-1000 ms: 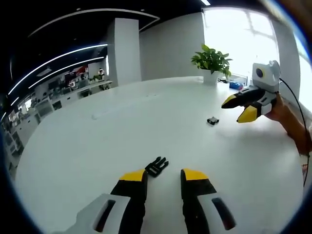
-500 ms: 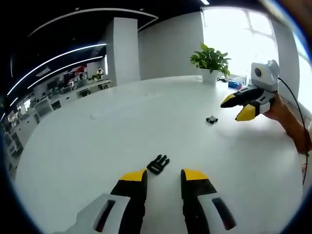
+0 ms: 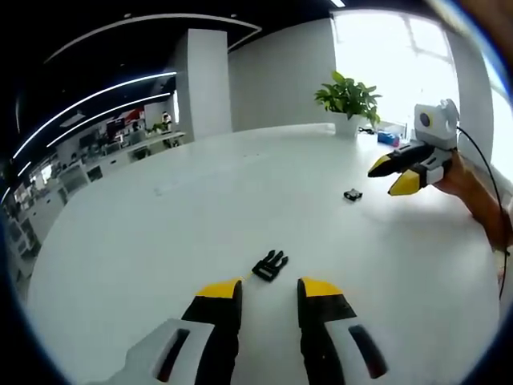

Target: Snap the two parts of the plastic buckle together until the buckle closes and remains connected.

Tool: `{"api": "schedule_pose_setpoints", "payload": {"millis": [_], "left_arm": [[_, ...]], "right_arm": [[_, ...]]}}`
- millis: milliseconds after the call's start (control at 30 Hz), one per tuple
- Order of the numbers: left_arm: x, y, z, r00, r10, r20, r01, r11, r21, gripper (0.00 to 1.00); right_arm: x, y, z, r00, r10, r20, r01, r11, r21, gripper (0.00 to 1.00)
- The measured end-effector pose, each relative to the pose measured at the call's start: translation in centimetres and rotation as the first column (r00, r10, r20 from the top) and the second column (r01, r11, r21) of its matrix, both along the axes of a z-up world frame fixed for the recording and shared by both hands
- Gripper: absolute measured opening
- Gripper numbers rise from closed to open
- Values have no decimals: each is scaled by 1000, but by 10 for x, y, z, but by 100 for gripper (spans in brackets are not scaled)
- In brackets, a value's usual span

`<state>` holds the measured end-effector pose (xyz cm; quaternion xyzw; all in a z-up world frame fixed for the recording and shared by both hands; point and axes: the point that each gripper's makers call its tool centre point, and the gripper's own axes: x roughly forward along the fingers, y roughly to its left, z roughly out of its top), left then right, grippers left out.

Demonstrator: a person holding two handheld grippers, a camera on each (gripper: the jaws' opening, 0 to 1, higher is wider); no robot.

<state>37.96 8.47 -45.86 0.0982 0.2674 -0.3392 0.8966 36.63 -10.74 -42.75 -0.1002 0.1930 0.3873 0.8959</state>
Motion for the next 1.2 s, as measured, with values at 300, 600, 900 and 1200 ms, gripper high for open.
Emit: {"api": "schedule_pose_setpoints", "payload": {"millis": [300,600,900,1200], "left_arm": [[7,6,1,998,-58,11,58,998,23,27],[4,3,1,992,-124,22,123,992,41,25],[5,0,0,984,-175,30,173,984,51,24],[7,0,0,976,-217,11,217,976,28,24]], "right_arm": [[0,-4,0,1000,-9,-4,9,1000,-9,32],[-5,-7,20,999,8,-38,-5,996,86,30],[-1,-14,31,1000,15,-1,-15,1000,19,29],[-3,-10,19,997,73,-29,-74,996,-59,30]]}}
